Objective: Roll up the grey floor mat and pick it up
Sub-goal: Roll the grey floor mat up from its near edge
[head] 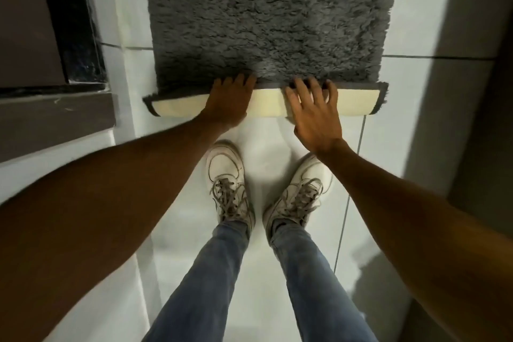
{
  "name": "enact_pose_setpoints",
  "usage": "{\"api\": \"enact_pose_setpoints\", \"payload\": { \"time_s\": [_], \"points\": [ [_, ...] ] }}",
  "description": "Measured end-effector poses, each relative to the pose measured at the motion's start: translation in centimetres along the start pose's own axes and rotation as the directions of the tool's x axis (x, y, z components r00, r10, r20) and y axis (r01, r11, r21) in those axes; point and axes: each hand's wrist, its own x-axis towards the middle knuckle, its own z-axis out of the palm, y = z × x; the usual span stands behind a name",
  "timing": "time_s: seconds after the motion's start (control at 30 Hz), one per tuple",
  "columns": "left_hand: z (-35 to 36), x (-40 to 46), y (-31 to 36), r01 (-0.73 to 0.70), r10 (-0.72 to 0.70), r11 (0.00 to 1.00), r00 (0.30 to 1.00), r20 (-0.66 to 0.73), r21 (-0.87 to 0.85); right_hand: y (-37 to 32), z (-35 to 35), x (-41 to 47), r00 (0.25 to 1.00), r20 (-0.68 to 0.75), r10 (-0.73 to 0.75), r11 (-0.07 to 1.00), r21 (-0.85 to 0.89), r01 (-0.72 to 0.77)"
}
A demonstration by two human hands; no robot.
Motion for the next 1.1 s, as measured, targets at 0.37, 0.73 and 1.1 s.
{"api": "enact_pose_setpoints", "payload": {
  "time_s": [0.37, 0.73, 1.1],
  "points": [
    [4.7, -3.5, -1.1, 0.110, -0.132, 0.989, 0.958, -0.256, -0.099, 2.8, 2.4, -0.1, 0.993, 0.120, 0.008, 1.000, 0.013, -0.010],
    [4.3, -2.4, 0.5, -0.002, -0.022, 0.988, 0.987, -0.158, -0.155, 3.1, 2.9, -1.6, 0.977, 0.196, 0.084, 0.995, 0.039, -0.093],
    [5.8, -2.3, 4.3, 0.116, -0.215, 0.970, 0.824, -0.525, -0.215, 0.7, 4.8, 0.4, 0.983, 0.051, 0.176, 0.975, 0.127, -0.181]
  ]
}}
